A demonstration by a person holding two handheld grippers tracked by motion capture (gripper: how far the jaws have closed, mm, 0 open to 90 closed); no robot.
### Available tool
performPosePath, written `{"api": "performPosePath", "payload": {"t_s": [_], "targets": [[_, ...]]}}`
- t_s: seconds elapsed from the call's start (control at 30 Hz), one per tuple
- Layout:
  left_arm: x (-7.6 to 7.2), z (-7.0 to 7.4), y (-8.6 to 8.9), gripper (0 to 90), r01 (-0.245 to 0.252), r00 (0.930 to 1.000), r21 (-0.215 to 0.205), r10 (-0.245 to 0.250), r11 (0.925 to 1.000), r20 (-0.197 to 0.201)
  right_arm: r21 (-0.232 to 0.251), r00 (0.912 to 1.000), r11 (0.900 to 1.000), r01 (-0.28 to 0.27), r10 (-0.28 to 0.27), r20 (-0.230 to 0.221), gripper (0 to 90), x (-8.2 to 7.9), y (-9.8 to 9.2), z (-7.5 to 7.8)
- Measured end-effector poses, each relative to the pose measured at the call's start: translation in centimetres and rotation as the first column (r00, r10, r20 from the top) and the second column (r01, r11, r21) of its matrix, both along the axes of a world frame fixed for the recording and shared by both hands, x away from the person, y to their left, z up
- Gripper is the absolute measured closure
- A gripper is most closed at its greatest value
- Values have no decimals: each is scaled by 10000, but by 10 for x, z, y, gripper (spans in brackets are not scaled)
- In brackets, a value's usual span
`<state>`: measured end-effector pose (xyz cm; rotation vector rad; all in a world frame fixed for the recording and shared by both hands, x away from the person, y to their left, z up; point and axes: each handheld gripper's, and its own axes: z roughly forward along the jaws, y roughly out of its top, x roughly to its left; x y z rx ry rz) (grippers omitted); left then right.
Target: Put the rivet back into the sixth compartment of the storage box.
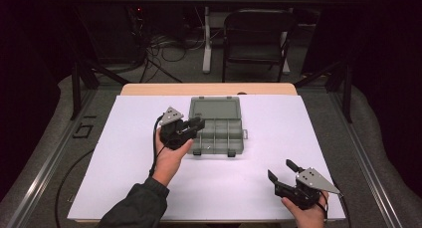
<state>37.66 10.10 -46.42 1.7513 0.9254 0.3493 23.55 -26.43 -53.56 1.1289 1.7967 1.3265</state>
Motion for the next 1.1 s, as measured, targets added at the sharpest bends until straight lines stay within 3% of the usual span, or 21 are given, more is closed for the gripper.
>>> {"api": "performPosePath", "payload": {"t_s": [0.27,0.7,0.93,1.1], "targets": [[15,-12,-8,731,-172,9992,309,183,9994,-365,18,10000,10000,-46,47,-40,262,0,1,0],[18,-20,-13,731,147,9975,1043,-74,9944,-705,18,10000,10000,-47,47,3,262,1,1,-1],[18,-30,-17,730,638,9924,1659,-450,9841,-1146,62,10000,10000,-44,44,-37,263,1,1,-1],[17,-38,-19,730,712,9893,2013,-433,9769,-1396,-38,10000,10000,-63,62,-16,263,2,1,-1]]}}
